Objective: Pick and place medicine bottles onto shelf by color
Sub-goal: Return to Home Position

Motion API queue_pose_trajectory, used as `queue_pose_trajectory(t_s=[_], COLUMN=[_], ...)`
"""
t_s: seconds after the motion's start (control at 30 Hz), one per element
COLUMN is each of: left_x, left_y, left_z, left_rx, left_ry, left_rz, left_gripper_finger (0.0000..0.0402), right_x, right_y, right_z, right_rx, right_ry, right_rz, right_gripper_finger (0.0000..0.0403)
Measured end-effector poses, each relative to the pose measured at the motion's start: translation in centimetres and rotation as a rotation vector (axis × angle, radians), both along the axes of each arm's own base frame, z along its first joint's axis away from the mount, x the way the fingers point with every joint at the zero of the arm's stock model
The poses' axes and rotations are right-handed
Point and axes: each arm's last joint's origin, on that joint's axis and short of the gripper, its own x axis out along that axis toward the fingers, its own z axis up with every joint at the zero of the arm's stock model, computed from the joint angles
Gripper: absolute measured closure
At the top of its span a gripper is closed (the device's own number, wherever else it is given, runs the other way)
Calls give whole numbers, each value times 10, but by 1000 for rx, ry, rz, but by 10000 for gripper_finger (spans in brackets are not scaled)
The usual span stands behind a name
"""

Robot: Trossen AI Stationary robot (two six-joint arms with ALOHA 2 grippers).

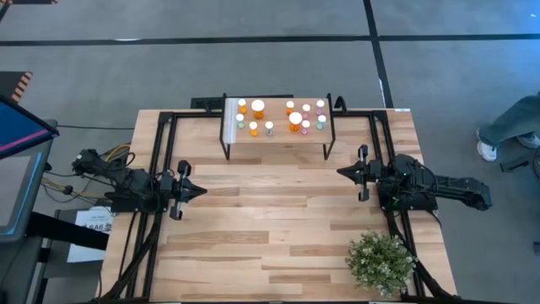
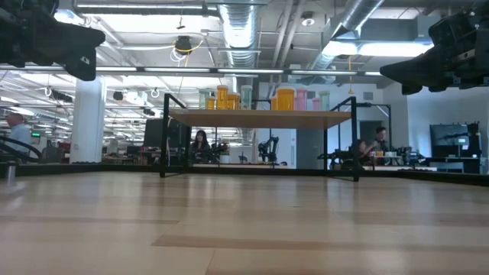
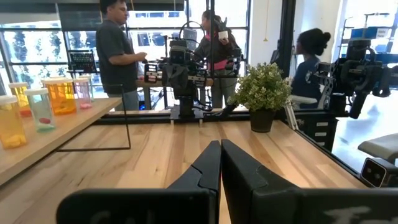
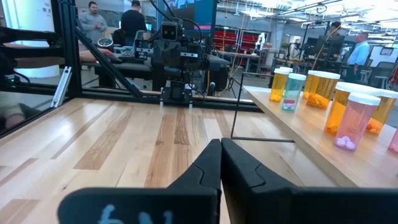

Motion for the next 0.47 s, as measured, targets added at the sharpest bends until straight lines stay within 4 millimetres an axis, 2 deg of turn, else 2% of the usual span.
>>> queue_pose_trajectory(t_s=[0.47], left_x=[0], left_y=[0], left_z=[0], left_rx=[0], left_ry=[0], left_rz=[0], left_gripper_finger=[401], right_x=[0], right_y=[0], right_z=[0], right_rx=[0], right_ry=[-1], right_rz=[0], right_gripper_finger=[376])
